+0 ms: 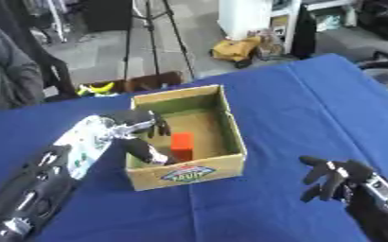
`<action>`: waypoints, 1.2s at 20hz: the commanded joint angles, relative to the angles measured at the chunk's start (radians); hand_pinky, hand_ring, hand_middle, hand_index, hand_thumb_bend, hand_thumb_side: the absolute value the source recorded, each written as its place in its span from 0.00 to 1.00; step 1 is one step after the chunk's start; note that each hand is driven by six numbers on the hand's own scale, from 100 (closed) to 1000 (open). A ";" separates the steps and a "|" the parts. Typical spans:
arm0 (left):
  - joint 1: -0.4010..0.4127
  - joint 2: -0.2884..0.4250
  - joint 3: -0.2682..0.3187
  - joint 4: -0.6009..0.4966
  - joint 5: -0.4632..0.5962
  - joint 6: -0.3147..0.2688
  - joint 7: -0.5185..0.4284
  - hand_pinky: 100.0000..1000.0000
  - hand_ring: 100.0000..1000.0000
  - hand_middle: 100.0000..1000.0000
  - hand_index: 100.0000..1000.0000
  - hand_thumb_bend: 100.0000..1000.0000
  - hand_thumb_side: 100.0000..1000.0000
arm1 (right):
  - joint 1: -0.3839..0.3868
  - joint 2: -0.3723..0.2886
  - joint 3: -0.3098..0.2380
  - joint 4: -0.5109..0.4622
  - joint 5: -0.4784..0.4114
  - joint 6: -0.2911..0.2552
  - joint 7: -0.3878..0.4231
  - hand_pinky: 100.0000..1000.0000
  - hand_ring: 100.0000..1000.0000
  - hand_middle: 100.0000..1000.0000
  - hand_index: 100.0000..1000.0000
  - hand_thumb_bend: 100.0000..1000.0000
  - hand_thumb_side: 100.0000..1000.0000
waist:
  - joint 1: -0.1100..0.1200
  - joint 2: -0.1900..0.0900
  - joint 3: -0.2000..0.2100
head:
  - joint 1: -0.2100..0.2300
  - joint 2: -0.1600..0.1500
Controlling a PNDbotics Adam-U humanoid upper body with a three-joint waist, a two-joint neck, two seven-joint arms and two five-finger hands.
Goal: Pick up objects on the table and place them in the box.
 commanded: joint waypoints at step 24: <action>0.387 0.107 0.256 -0.725 0.801 0.130 0.594 0.49 0.49 0.52 0.66 0.17 0.82 | 0.025 -0.001 -0.042 -0.021 0.004 -0.017 -0.040 0.52 0.95 0.53 0.41 0.00 0.91 | -0.042 -0.009 0.141 | -0.093 -0.010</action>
